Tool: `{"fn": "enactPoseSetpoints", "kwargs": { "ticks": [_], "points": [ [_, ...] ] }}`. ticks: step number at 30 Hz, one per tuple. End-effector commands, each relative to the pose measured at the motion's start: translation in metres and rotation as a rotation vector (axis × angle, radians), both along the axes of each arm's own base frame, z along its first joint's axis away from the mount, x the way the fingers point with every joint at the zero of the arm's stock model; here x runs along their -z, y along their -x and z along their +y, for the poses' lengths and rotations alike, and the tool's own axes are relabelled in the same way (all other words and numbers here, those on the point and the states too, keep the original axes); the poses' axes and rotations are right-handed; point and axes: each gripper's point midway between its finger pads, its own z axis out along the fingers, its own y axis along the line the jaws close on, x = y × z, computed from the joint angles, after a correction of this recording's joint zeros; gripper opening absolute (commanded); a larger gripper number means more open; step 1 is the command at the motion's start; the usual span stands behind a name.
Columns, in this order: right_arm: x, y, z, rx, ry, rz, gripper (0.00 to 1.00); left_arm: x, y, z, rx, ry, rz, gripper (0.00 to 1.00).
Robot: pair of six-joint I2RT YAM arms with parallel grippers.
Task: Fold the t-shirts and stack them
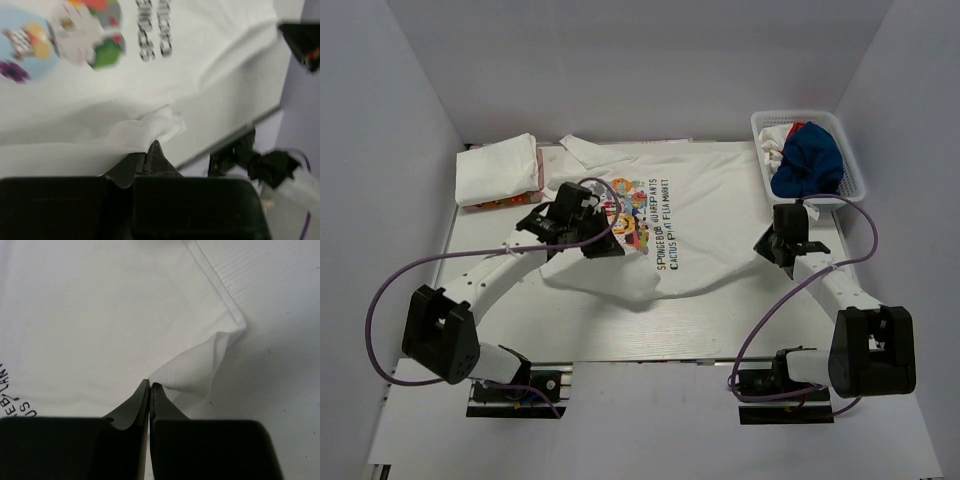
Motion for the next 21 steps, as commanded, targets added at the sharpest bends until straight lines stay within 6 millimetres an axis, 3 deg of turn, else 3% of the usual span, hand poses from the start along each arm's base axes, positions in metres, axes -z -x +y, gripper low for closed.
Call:
{"fn": "enactPoseSetpoints", "kwargs": {
  "ticks": [1, 6, 11, 16, 21],
  "points": [
    [-0.024, -0.022, -0.005, 0.021, 0.033, -0.066, 0.00, -0.016, -0.053, 0.032, -0.198, -0.110, -0.112, 0.00],
    [-0.025, -0.039, -0.010, 0.026, 0.082, -0.044, 0.00, -0.038, -0.097, 0.048, -0.289, -0.119, -0.222, 0.00],
    [-0.037, -0.063, -0.012, 0.033, 0.110, -0.063, 0.00, -0.047, -0.132, 0.059, -0.307, -0.137, -0.329, 0.00],
    [-0.046, -0.083, -0.013, 0.037, 0.133, -0.076, 0.00, -0.070, -0.156, 0.066, -0.299, -0.146, -0.431, 0.00],
    [-0.047, -0.097, -0.016, 0.046, 0.153, -0.076, 0.00, -0.077, -0.180, 0.079, -0.319, -0.183, -0.499, 0.00]
  ]
}}
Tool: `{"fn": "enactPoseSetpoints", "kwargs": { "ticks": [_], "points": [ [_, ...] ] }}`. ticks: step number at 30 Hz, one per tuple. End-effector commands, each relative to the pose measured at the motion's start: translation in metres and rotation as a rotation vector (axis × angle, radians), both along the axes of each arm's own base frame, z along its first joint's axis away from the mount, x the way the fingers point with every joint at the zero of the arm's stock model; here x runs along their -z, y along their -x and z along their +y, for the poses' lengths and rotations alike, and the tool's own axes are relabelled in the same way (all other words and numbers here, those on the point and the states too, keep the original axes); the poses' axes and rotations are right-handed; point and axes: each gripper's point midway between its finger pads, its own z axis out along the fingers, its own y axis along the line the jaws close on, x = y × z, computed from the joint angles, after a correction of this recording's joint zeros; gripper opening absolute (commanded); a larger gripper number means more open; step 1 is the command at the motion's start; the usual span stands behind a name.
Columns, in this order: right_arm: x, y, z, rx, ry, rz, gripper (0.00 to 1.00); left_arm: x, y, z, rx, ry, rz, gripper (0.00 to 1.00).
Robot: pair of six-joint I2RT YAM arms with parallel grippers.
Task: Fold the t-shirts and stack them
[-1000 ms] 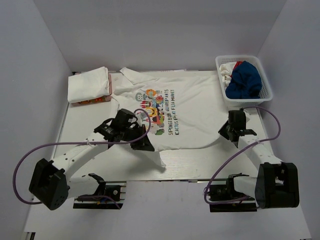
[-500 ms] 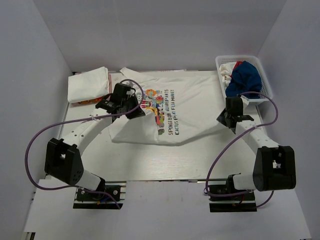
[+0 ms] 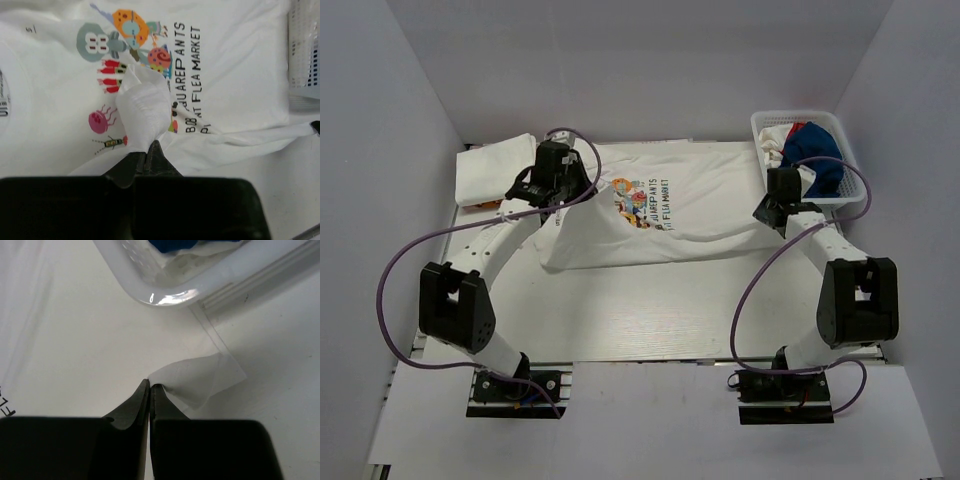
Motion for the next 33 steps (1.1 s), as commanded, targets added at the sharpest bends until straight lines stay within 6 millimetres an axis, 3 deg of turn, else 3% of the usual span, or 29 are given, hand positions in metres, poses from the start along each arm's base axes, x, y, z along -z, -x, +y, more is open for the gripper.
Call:
{"fn": "enactPoseSetpoints", "kwargs": {
  "ticks": [1, 8, 11, 13, 14, 15, 16, 17, 18, 19, 22, 23, 24, 25, 26, 28, 30, 31, 33],
  "points": [
    [-0.019, -0.019, -0.005, 0.014, 0.043, -0.046, 0.00, -0.035, -0.031, 0.009, -0.021, -0.024, -0.143, 0.00],
    [-0.005, -0.037, -0.003, 0.012, 0.049, 0.006, 0.00, -0.013, -0.082, 0.031, -0.073, -0.067, -0.143, 0.00],
    [-0.008, -0.049, -0.001, 0.005, 0.054, -0.004, 0.19, 0.009, -0.113, 0.035, -0.068, -0.075, -0.122, 0.00],
    [-0.009, -0.055, 0.001, -0.006, 0.053, 0.003, 0.43, 0.024, -0.135, 0.027, -0.015, -0.069, -0.100, 0.02],
    [-0.008, -0.054, 0.005, -0.021, 0.055, 0.016, 0.51, 0.027, -0.143, 0.028, -0.009, -0.070, -0.102, 0.26],
    [-0.010, -0.057, 0.009, -0.034, 0.050, 0.016, 0.61, 0.017, -0.152, 0.023, 0.009, -0.053, -0.119, 0.39],
    [-0.011, -0.053, 0.010, -0.047, 0.056, 0.042, 0.66, 0.036, -0.153, 0.025, 0.013, -0.057, -0.061, 0.53],
    [-0.010, -0.049, 0.011, -0.057, 0.058, 0.063, 0.76, 0.035, -0.152, 0.021, 0.034, -0.047, -0.037, 0.65],
    [-0.016, -0.046, 0.019, -0.078, 0.061, 0.065, 0.86, 0.021, -0.151, 0.018, 0.069, -0.013, -0.043, 0.70],
    [-0.014, -0.038, 0.027, -0.101, 0.064, 0.082, 0.90, 0.028, -0.148, 0.019, 0.070, -0.016, -0.020, 0.99],
    [-0.004, -0.012, 0.053, -0.197, 0.034, 0.106, 0.90, 0.025, -0.126, 0.029, 0.035, -0.029, -0.028, 0.99],
    [-0.003, -0.011, 0.058, -0.210, 0.020, 0.098, 0.90, 0.040, -0.114, 0.030, 0.017, -0.011, 0.006, 0.99],
    [0.004, -0.002, 0.068, -0.248, -0.006, 0.109, 0.90, 0.026, -0.105, 0.032, 0.017, -0.006, -0.022, 0.99],
    [0.013, 0.005, 0.072, -0.263, -0.006, 0.131, 0.90, 0.024, -0.097, 0.030, 0.020, 0.012, -0.023, 0.99],
    [0.017, 0.007, 0.073, -0.272, -0.006, 0.136, 0.90, 0.039, -0.083, 0.021, 0.033, 0.018, 0.006, 0.99],
    [0.029, 0.007, 0.075, -0.284, 0.011, 0.162, 0.90, 0.042, -0.068, 0.021, 0.034, 0.009, 0.018, 0.99],
    [0.037, -0.003, 0.078, -0.301, 0.021, 0.152, 0.90, 0.076, -0.045, 0.017, 0.059, 0.043, 0.096, 0.99],
    [0.043, -0.003, 0.077, -0.308, 0.026, 0.165, 0.90, 0.074, -0.047, 0.016, 0.060, 0.046, 0.084, 0.99],
    [0.048, -0.018, 0.080, -0.318, 0.032, 0.130, 0.90, 0.107, -0.035, 0.022, 0.046, 0.046, 0.168, 0.99]
  ]
}}
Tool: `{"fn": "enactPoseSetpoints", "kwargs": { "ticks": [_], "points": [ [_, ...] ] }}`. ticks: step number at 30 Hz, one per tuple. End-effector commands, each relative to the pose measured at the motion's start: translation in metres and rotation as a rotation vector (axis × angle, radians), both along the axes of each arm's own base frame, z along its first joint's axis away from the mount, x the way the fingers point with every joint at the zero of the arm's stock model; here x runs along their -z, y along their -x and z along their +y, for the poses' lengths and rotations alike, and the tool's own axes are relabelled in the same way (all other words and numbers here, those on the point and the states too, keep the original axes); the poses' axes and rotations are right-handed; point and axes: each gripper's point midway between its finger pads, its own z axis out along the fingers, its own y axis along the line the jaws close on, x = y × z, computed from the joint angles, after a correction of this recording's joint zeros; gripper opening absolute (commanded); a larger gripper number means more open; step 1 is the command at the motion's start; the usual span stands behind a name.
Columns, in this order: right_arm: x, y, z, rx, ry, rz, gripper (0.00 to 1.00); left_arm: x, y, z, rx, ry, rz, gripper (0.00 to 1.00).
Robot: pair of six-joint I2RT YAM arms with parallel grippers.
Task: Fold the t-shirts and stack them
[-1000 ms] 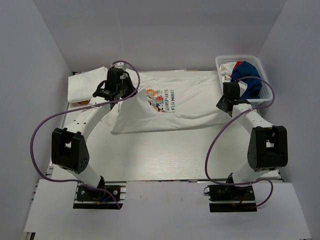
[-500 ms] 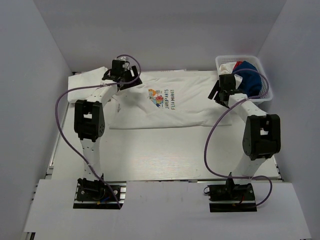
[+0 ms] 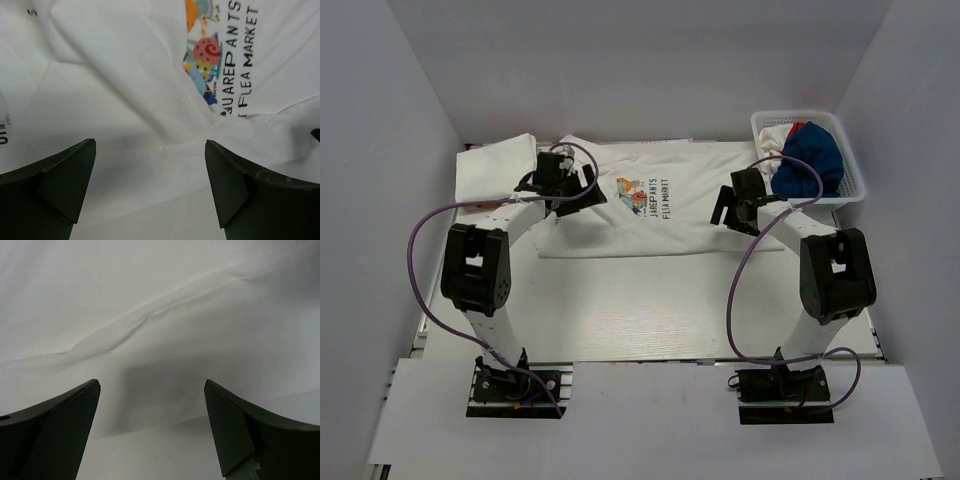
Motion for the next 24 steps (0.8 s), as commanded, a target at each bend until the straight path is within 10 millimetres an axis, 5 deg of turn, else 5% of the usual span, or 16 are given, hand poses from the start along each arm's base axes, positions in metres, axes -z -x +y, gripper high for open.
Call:
{"fn": "enactPoseSetpoints", "kwargs": {
  "ticks": [1, 5, 8, 10, 11, 12, 13, 15, 16, 20, 24],
  "points": [
    [0.015, -0.024, 0.004, -0.043, 0.007, -0.041, 0.90, 0.027, 0.015, -0.002, -0.003, 0.042, 0.072, 0.99],
    [0.041, -0.013, 0.007, -0.049, -0.003, 0.041, 0.90, 0.074, 0.052, 0.007, -0.027, 0.016, 0.224, 0.99],
    [0.059, 0.019, 0.004, -0.023, -0.034, 0.101, 0.90, 0.091, 0.083, 0.019, -0.065, -0.018, 0.280, 0.99],
    [0.070, 0.055, -0.008, 0.001, -0.013, 0.165, 0.90, 0.108, 0.113, 0.028, -0.128, -0.024, 0.367, 0.99],
    [0.058, 0.061, -0.004, 0.021, -0.043, 0.142, 0.90, 0.101, 0.122, 0.024, -0.118, 0.009, 0.368, 0.99],
    [0.078, 0.100, -0.010, 0.022, -0.037, 0.239, 0.90, 0.102, 0.137, 0.020, -0.099, 0.010, 0.388, 0.99],
    [0.082, 0.116, -0.008, 0.015, -0.049, 0.273, 0.90, 0.116, 0.171, 0.023, -0.120, 0.005, 0.475, 0.99],
    [0.076, 0.148, -0.005, 0.019, -0.076, 0.275, 0.90, 0.114, 0.203, 0.027, -0.146, 0.025, 0.511, 0.99],
    [0.089, 0.181, -0.012, 0.029, -0.065, 0.347, 0.90, 0.128, 0.244, 0.039, -0.199, -0.008, 0.621, 0.99],
    [0.045, 0.199, 0.005, -0.080, -0.127, 0.230, 0.90, 0.105, 0.287, 0.048, -0.218, 0.008, 0.627, 0.99],
    [-0.015, 0.181, 0.043, -0.269, -0.180, 0.033, 0.90, 0.046, 0.265, 0.054, -0.240, 0.025, 0.419, 0.99]
  ]
}}
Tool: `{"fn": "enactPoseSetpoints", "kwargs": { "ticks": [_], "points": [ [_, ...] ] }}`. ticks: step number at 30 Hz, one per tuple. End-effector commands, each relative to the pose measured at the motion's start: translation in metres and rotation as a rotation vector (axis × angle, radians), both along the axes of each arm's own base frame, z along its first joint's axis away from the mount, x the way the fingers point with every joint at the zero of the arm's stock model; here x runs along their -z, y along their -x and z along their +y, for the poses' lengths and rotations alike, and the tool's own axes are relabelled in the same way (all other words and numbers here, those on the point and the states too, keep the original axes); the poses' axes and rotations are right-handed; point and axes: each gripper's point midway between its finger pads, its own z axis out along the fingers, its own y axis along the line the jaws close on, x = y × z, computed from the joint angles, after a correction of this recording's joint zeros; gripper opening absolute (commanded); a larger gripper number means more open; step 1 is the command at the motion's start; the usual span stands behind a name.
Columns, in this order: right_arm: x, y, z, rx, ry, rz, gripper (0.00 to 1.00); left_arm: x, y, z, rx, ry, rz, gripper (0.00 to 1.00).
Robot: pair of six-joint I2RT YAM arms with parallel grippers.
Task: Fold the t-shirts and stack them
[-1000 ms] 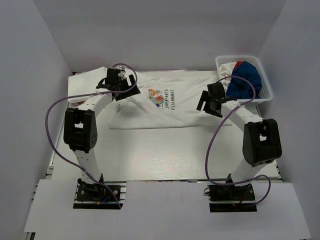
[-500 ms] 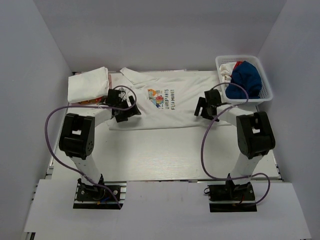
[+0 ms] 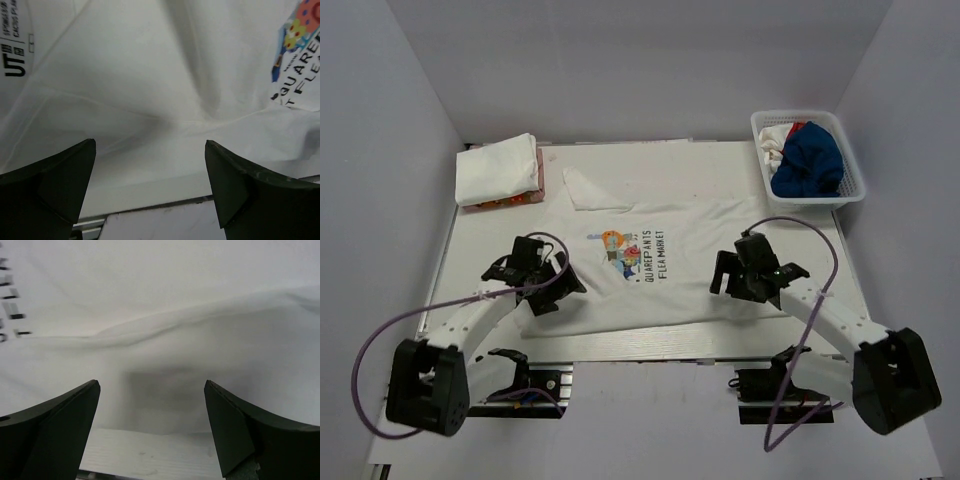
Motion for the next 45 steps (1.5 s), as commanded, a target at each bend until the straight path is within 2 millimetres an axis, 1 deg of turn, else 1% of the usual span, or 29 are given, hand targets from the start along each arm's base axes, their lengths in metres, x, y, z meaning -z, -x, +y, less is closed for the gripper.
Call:
{"fn": "enactPoseSetpoints", "kwargs": {
  "ticks": [1, 3, 4, 5, 6, 7, 8, 9, 10, 11, 12, 14, 15, 16, 17, 18, 20, 23, 24, 25, 26, 27, 31, 32, 34, 35, 37, 40, 45],
  "points": [
    [-0.053, -0.006, 0.044, -0.184, -0.095, -0.147, 0.90, -0.043, -0.001, 0.019, -0.074, -0.079, -0.065, 0.99],
    [-0.080, -0.028, 0.075, -0.277, -0.111, -0.265, 0.90, -0.066, -0.017, 0.026, -0.130, -0.099, -0.127, 0.99],
    [-0.070, -0.033, 0.083, -0.299, -0.088, -0.238, 0.90, -0.071, -0.023, 0.033, -0.159, -0.124, -0.149, 0.99],
    [-0.083, -0.051, 0.102, -0.322, -0.091, -0.256, 0.90, -0.075, -0.027, 0.037, -0.188, -0.135, -0.162, 0.99],
    [-0.087, -0.053, 0.125, -0.381, -0.122, -0.273, 0.90, -0.085, -0.035, 0.040, -0.217, -0.142, -0.192, 0.99],
    [-0.075, -0.053, 0.143, -0.465, -0.124, -0.244, 0.90, -0.083, -0.038, 0.042, -0.232, -0.154, -0.180, 0.99],
    [-0.087, -0.058, 0.176, -0.543, -0.169, -0.267, 0.90, -0.083, -0.038, 0.042, -0.232, -0.154, -0.180, 0.99],
    [-0.102, -0.061, 0.205, -0.620, -0.261, -0.322, 0.90, -0.079, -0.038, 0.039, -0.232, -0.141, -0.170, 0.99],
    [-0.089, -0.060, 0.221, -0.697, -0.246, -0.316, 0.90, -0.075, -0.037, 0.037, -0.219, -0.137, -0.166, 0.99],
    [-0.108, -0.078, 0.246, -0.730, -0.289, -0.404, 0.90, -0.064, -0.031, 0.035, -0.207, -0.129, -0.141, 0.99],
    [-0.112, -0.078, 0.261, -0.772, -0.322, -0.415, 0.90, -0.061, -0.032, 0.029, -0.155, -0.107, -0.157, 0.99],
    [-0.107, -0.086, 0.293, -0.848, -0.353, -0.410, 0.90, -0.044, -0.017, 0.019, -0.109, -0.070, -0.117, 0.99],
    [-0.101, -0.091, 0.307, -0.869, -0.369, -0.400, 0.90, -0.042, -0.018, 0.015, -0.099, -0.046, -0.135, 0.99],
    [-0.098, -0.092, 0.313, -0.880, -0.377, -0.383, 0.90, -0.036, -0.015, 0.012, -0.088, -0.030, -0.128, 0.99],
    [-0.082, -0.095, 0.319, -0.879, -0.376, -0.349, 0.90, -0.022, -0.005, 0.010, -0.076, -0.017, -0.106, 0.99],
    [-0.086, -0.100, 0.333, -0.893, -0.398, -0.354, 0.90, -0.017, -0.002, 0.009, -0.069, -0.008, -0.095, 0.99],
    [-0.071, -0.106, 0.344, -0.895, -0.395, -0.333, 0.90, 0.002, 0.009, 0.015, -0.102, -0.036, -0.037, 0.99],
    [-0.056, -0.112, 0.351, -0.889, -0.387, -0.306, 0.88, 0.018, 0.020, 0.020, -0.118, -0.066, 0.026, 0.99],
    [-0.043, -0.113, 0.350, -0.886, -0.380, -0.272, 0.87, 0.025, 0.024, 0.024, -0.142, -0.076, 0.053, 0.99],
    [-0.044, -0.113, 0.355, -0.890, -0.382, -0.274, 0.87, 0.027, 0.025, 0.025, -0.142, -0.079, 0.065, 0.99],
    [-0.034, -0.112, 0.357, -0.891, -0.382, -0.253, 0.85, 0.034, 0.032, 0.024, -0.135, -0.077, 0.100, 0.99],
    [-0.034, -0.112, 0.358, -0.897, -0.388, -0.251, 0.83, 0.037, 0.035, 0.023, -0.130, -0.068, 0.106, 0.99],
    [-0.023, -0.098, 0.360, -0.920, -0.411, -0.185, 0.68, 0.042, 0.036, 0.018, -0.113, -0.049, 0.104, 0.99],
    [-0.020, -0.096, 0.360, -0.919, -0.412, -0.178, 0.58, 0.044, 0.040, 0.016, -0.107, -0.042, 0.117, 0.99],
    [-0.017, -0.093, 0.358, -0.900, -0.416, -0.163, 0.38, 0.046, 0.043, 0.019, -0.116, -0.043, 0.123, 0.99],
    [-0.024, -0.097, 0.362, -0.898, -0.435, -0.198, 0.22, 0.045, 0.044, 0.021, -0.121, -0.052, 0.119, 0.99],
    [-0.027, -0.100, 0.362, -0.873, -0.447, -0.202, 0.12, 0.044, 0.047, 0.022, -0.121, -0.053, 0.125, 0.99],
    [-0.032, -0.110, 0.360, -0.842, -0.428, -0.233, 0.07, 0.040, 0.047, 0.023, -0.139, -0.052, 0.112, 0.99],
    [-0.041, -0.131, 0.356, -0.798, -0.363, -0.300, 0.07, 0.039, 0.052, 0.021, -0.156, -0.035, 0.127, 0.99]
  ]
}}
